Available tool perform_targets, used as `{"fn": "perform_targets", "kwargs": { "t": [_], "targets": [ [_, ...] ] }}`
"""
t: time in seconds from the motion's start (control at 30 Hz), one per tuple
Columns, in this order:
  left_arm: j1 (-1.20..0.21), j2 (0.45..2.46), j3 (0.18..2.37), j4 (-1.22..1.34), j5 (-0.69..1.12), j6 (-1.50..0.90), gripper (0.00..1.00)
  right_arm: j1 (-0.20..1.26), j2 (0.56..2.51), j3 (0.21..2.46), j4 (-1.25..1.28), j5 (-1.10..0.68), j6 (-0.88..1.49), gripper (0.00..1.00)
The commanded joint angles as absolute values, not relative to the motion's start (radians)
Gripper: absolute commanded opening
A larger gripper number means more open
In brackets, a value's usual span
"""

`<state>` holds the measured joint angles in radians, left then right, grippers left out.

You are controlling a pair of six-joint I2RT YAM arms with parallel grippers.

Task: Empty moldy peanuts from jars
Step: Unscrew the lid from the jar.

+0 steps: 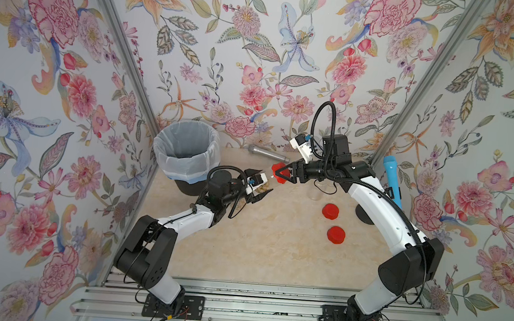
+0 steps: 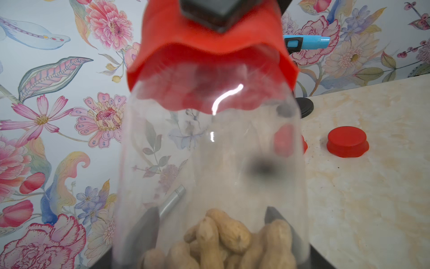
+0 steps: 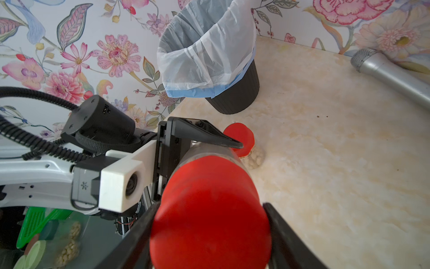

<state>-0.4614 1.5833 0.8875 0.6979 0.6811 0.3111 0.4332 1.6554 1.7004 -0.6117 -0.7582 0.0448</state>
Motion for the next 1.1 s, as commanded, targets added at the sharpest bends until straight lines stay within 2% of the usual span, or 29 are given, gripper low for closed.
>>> {"fn": "perform_targets", "kwargs": {
  "t": [0.0, 0.33, 0.67, 1.07],
  "targets": [
    [-0.443, 1.584, 0.924, 0.617, 0.704, 0.326, 0.29, 0.448, 1.653, 1.754, -0.721, -0.927, -0.116, 0.57],
    [-0.420, 1.588, 0.943, 0.533, 0.731, 0.372, 0.25, 0.387, 1.715, 1.867, -0.935, -0.938, -0.312, 0.58],
    [-0.392, 1.590, 0.954, 0.463, 0.784, 0.422, 0.24, 0.324, 1.706, 1.874, -1.012, -1.042, -0.452, 0.62],
    [-0.384, 1.599, 0.960, 0.451, 0.806, 0.422, 0.22, 0.336, 1.713, 1.872, -1.027, -0.995, -0.450, 0.64]
  ]
}}
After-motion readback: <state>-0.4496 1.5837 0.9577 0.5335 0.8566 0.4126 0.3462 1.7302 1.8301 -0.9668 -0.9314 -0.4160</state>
